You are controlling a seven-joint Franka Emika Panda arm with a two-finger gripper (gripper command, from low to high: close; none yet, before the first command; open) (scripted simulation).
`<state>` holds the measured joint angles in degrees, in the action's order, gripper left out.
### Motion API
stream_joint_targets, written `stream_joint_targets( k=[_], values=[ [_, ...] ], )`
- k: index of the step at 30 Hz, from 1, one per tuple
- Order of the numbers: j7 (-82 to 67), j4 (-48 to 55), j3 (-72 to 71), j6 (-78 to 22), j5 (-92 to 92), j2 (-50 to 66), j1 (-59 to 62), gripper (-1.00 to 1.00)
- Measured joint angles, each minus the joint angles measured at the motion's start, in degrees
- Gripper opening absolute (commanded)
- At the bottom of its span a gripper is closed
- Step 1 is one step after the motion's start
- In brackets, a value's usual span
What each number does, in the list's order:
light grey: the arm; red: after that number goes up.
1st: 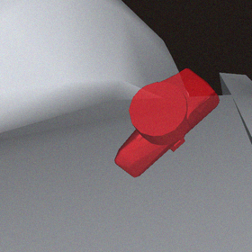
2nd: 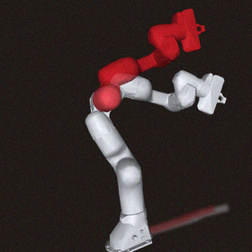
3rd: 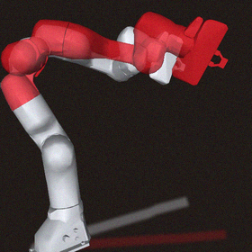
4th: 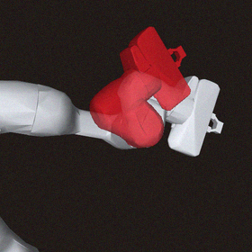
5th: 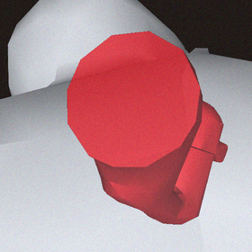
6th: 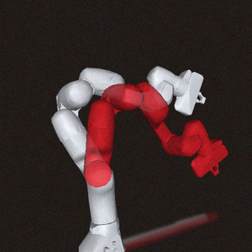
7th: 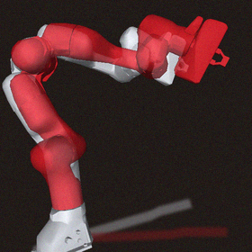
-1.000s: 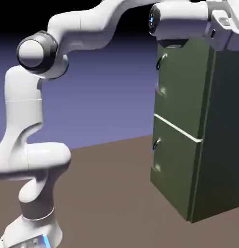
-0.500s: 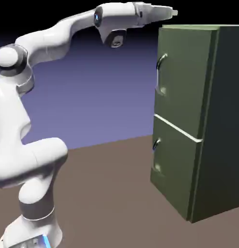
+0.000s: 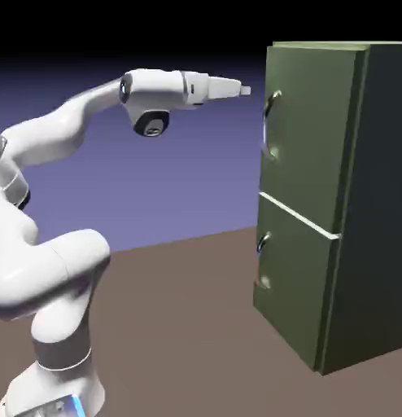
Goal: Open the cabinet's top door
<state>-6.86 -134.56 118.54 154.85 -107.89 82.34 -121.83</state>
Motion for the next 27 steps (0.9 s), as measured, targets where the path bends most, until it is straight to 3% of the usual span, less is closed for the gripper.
stream_joint_targets(
  k=[7,10,14,15,17,27],
  values=[
    [-4.0,-12.7,-2.7,-8.7,-17.4,7.9,7.9,0.00],
    [-5.4,-13.0,0.2,-9.3,-21.0,11.0,5.3,0.00],
    [-6.9,-6.2,-2.1,-10.6,-25.8,9.2,13.8,0.00],
    [-7.0,-5.8,-2.2,-10.7,-26.0,9.1,14.2,-1.00],
    [-7.0,-5.8,-2.2,-10.7,-26.0,9.1,14.2,-1.00],
    [-22.4,-22.4,10.3,-35.6,-27.6,7.1,5.5,-1.00]
  ],
)
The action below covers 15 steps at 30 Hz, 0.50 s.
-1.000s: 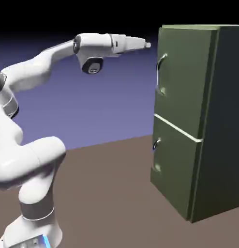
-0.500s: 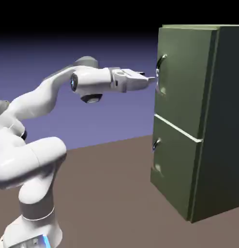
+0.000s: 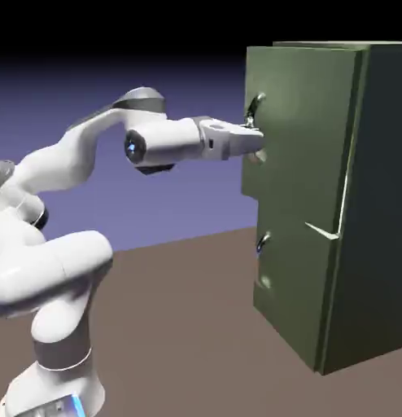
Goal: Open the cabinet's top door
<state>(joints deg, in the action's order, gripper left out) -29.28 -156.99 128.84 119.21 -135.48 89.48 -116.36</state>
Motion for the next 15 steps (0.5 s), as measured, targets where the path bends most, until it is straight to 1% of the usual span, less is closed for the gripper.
stream_joint_targets(
  k=[8,15],
  values=[
    [-9.1,-6.8,13.1,-19.9,8.4,-5.7,-0.1,-1.00],
    [-17.4,-7.3,24.3,-37.4,20.0,-15.3,4.1,-1.00]
  ],
)
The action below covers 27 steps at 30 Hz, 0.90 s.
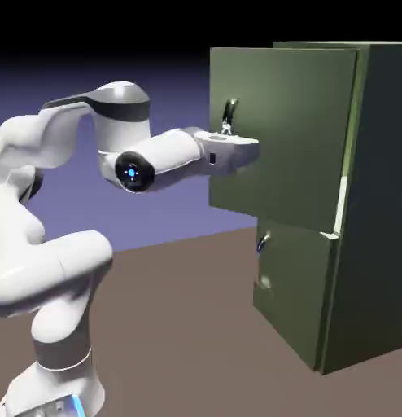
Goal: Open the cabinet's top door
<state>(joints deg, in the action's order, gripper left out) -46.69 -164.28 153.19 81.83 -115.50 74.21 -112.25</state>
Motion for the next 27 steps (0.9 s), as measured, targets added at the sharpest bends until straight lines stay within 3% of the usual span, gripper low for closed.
stream_joint_targets(
  k=[11,27],
  values=[
    [-14.7,9.3,10.3,-21.9,20.6,-22.6,7.0,-1.00],
    [-30.2,35.2,12.7,-38.9,45.3,-55.8,8.6,-1.00]
  ],
)
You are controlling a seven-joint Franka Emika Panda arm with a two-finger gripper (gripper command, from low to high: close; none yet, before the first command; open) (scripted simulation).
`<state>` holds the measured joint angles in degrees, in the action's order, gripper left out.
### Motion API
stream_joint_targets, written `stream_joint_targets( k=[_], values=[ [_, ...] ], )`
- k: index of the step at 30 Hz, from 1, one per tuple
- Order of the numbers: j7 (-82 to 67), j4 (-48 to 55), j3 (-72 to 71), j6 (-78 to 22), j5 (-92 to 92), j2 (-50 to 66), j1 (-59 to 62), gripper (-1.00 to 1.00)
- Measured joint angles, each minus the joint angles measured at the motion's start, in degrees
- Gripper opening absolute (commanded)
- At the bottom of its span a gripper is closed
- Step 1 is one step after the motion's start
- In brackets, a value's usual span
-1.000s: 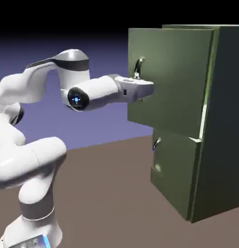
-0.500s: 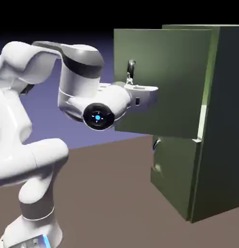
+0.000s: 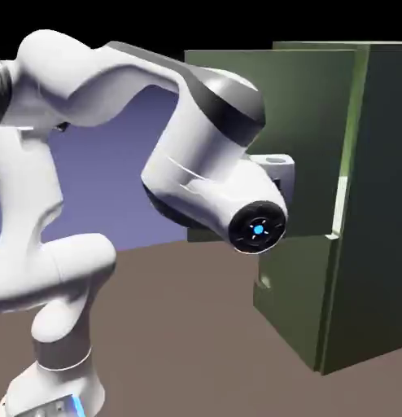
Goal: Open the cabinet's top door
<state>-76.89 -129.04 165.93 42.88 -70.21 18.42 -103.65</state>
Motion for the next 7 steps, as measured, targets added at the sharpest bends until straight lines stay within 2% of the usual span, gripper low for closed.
stream_joint_targets(
  k=[5,6,7],
  values=[
    [-2.3,10.4,0.0,-4.3,6.0,-10.1,-1.6,-1.00],
    [-2.6,12.1,-0.1,-5.0,6.9,-11.6,-1.8,1.00],
    [-2.6,12.1,-0.1,-4.9,6.9,-11.6,-1.8,1.00]
  ],
)
